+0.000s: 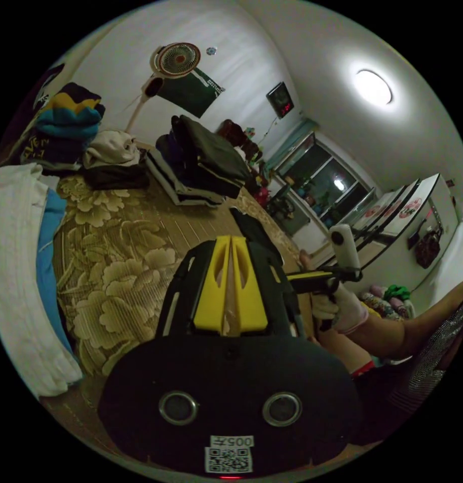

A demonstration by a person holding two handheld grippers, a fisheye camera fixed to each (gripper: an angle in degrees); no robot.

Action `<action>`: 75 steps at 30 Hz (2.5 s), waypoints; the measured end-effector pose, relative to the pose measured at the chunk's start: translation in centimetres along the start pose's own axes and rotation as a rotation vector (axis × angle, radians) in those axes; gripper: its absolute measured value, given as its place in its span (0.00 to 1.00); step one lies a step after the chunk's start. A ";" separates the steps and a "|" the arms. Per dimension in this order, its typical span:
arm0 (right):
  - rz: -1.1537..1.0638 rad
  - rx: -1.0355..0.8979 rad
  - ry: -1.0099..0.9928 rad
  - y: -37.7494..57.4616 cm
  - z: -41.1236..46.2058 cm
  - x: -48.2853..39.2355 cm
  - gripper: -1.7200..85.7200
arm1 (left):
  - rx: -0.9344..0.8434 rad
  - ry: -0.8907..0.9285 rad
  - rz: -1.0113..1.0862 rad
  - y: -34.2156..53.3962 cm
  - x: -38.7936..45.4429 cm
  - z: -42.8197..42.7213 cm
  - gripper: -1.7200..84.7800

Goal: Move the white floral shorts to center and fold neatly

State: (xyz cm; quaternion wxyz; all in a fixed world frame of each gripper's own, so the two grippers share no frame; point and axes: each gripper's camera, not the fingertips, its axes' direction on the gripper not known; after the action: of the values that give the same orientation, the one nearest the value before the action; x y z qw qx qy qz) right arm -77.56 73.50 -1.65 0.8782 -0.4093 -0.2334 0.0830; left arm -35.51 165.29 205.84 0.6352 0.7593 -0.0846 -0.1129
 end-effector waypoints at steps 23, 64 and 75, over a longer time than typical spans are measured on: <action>-0.210 -0.184 0.054 -29.0 39.0 -17.2 0.08 | 0.559 -0.269 -0.536 12.7 -17.9 -30.0 0.01; -0.333 0.420 -0.116 -15.3 10.8 -23.0 0.01 | 0.281 0.413 0.412 17.4 -4.9 -31.2 0.07; -0.572 0.171 0.117 -16.7 11.4 -27.5 0.03 | 0.409 0.793 0.278 16.3 -9.2 -31.6 0.07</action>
State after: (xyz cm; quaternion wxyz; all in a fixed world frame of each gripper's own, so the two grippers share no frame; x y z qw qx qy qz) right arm -107.89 61.12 7.99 0.9091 -0.2557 -0.2801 -0.1721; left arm -35.26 194.75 227.78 0.4648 0.8350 0.0431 0.2913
